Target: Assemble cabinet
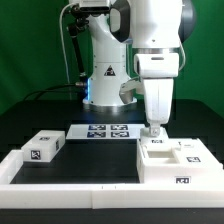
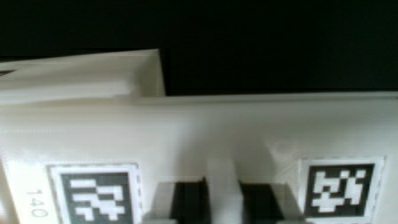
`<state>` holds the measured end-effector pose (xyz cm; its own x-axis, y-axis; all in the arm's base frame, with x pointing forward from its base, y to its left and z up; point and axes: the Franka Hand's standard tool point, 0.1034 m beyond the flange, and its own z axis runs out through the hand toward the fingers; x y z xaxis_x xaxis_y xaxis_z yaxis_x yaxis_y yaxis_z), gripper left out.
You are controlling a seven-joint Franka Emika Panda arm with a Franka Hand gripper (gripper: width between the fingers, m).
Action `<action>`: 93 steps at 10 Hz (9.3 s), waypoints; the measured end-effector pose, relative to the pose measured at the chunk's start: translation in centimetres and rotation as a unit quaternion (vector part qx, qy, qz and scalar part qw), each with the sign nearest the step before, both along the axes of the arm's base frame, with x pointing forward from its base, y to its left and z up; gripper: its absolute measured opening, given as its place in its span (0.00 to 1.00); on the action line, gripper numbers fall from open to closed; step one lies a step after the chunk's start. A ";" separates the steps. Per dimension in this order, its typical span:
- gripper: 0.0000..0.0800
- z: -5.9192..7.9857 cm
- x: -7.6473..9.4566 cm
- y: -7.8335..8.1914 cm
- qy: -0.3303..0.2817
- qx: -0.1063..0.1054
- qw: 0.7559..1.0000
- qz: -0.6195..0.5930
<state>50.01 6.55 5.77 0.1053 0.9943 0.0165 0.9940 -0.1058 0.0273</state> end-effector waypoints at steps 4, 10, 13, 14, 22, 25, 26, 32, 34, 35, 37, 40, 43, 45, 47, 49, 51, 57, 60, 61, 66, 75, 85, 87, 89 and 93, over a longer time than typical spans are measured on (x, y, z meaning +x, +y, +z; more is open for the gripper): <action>0.09 0.1 3.0 -0.3 -0.009 0.003 1.000 0.004; 0.09 0.2 6.6 -0.6 -0.027 0.008 1.000 0.014; 0.09 0.3 7.6 -0.6 -0.032 0.008 0.999 0.019; 0.09 0.3 7.7 -0.6 -0.031 0.008 0.999 0.019; 0.82 0.8 7.8 -0.6 -0.034 0.007 0.999 0.018; 0.99 1.4 6.6 -0.6 -0.042 0.009 0.999 -0.009; 0.99 1.9 5.7 -0.6 -0.050 0.011 0.998 -0.034; 1.00 3.3 0.5 0.1 -0.055 0.018 0.988 -0.146; 1.00 3.1 0.0 0.2 -0.056 0.021 0.986 -0.157; 1.00 3.1 0.0 0.2 -0.056 0.021 0.986 -0.157; 1.00 3.0 0.0 0.2 -0.053 0.028 0.974 -0.219; 1.00 2.5 -0.8 0.4 -0.052 0.054 0.926 -0.370; 1.00 2.3 -0.7 0.7 -0.044 0.072 0.884 -0.459; 1.00 2.3 -0.8 0.8 -0.039 0.077 0.864 -0.496; 1.00 2.3 -0.8 0.9 -0.032 0.083 0.834 -0.544; 1.00 1.5 -1.0 1.6 -0.019 0.086 0.790 -0.607; 1.00 0.4 -0.8 1.5 -0.003 0.091 0.735 -0.672; 1.00 -2.9 -1.1 1.5 0.008 0.088 0.735 -0.672; 1.00 -2.9 -1.1 1.5 0.008 0.087 0.737 -0.670; 1.00 -3.0 -1.2 1.5 0.008 0.087 0.738 -0.670; 1.00 -5.0 -0.5 1.6 0.016 0.086 0.736 -0.671; 0.26 -5.2 -0.4 2.3 0.009 0.092 0.745 -0.660; 0.00 -1.0 0.1 1.8 0.000 0.089 0.764 -0.638; 0.00 1.1 1.0 1.6 -0.013 0.097 0.768 -0.633; 0.00 3.2 1.7 1.1 -0.010 0.090 0.775 -0.626; 0.00 4.1 2.1 1.0 -0.004 0.084 0.776 -0.625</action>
Offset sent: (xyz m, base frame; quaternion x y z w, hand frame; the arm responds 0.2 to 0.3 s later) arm 0.0338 0.0130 -0.0186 0.0026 0.0484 -0.0157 0.9987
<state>52.11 7.55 9.86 0.9851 0.0994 0.1401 0.1120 -0.9900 -0.0856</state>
